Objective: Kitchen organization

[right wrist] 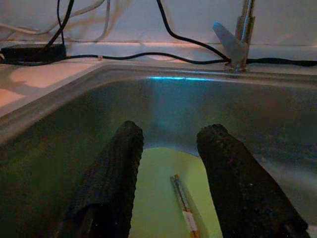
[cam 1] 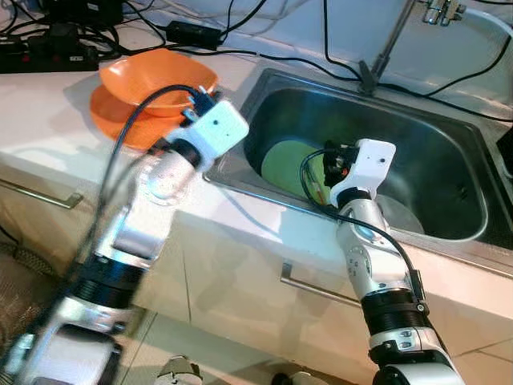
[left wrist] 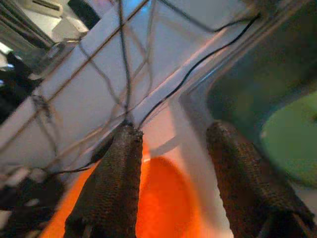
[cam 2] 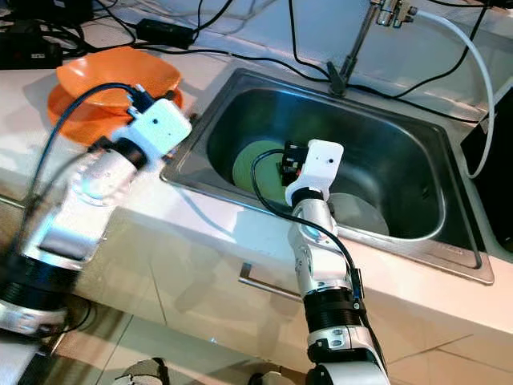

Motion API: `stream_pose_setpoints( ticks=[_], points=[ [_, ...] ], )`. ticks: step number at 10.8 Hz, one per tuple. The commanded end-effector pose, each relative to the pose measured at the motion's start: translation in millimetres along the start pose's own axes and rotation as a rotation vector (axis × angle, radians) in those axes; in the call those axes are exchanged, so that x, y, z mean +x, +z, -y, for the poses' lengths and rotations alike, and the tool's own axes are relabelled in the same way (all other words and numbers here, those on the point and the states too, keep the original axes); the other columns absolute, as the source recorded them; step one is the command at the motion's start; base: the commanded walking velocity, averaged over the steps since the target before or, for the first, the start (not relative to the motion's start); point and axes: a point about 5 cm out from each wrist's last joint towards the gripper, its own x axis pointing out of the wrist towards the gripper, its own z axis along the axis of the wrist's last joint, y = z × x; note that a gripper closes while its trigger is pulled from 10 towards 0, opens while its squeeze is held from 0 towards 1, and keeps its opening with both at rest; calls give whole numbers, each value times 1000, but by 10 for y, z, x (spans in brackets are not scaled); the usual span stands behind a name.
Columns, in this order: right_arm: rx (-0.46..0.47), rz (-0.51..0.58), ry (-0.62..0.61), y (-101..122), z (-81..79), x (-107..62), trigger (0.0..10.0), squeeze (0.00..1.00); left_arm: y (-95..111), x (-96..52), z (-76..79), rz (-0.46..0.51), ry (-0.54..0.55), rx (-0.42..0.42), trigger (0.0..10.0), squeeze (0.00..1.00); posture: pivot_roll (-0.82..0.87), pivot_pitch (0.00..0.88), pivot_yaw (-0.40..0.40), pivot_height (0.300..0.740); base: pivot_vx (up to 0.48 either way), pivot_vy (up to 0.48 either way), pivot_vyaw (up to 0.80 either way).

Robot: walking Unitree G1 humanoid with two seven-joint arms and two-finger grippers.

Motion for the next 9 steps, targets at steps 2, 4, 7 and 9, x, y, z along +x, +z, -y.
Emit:
stream_pose_setpoints(
  ticks=[2,4,7,9],
  points=[
    [-5,-1,-6,22,30,20,10000,0,-117,38,-103,-114,-28,139,10000,0,78,77,-142,740,0,0,0],
    [-5,0,-2,24,18,21,10000,0,-197,58,-166,-168,-19,178,10000,0,77,69,-141,740,0,0,0],
    [-8,-1,3,23,14,27,10000,0,-226,95,-217,-222,-7,239,10000,0,77,60,-143,740,0,0,0],
    [-9,-4,11,12,-7,26,10000,0,-246,125,-263,-254,8,287,10000,0,84,49,-145,740,0,0,0]
  ],
)
